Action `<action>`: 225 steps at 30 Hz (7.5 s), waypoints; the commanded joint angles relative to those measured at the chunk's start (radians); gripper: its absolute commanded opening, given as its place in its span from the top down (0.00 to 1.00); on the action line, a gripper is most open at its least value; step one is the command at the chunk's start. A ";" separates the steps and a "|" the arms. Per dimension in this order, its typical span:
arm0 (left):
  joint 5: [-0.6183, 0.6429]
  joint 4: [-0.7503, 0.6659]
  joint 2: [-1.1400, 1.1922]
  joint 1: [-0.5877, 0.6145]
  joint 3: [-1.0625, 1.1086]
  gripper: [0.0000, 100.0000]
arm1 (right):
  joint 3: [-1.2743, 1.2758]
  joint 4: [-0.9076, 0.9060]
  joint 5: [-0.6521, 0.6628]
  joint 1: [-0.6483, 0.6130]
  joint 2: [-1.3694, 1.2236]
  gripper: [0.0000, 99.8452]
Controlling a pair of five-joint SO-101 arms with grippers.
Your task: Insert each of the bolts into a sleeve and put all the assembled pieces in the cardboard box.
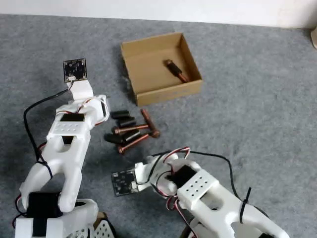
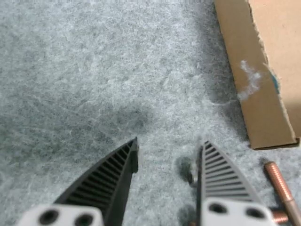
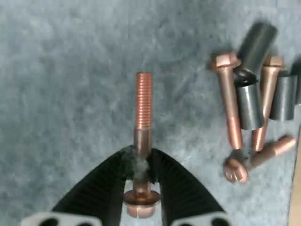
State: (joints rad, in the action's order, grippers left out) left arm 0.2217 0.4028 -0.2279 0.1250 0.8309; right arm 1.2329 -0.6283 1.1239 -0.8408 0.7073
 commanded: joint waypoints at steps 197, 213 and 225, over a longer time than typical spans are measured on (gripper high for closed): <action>-0.199 0.207 -1.314 0.481 0.631 0.99 | -0.860 -0.064 -0.841 -0.153 -0.977 0.78; -0.199 0.209 -1.314 0.479 0.631 0.99 | -0.897 -0.033 -0.842 -0.137 -1.032 0.97; -0.199 0.209 -1.314 0.472 0.633 0.99 | -0.975 -0.082 -0.941 -0.101 -0.997 0.99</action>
State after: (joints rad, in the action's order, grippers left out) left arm 0.0146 0.6437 -1.5182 0.6038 1.4784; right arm 0.2739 -0.7035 0.1987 -0.9375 -0.3391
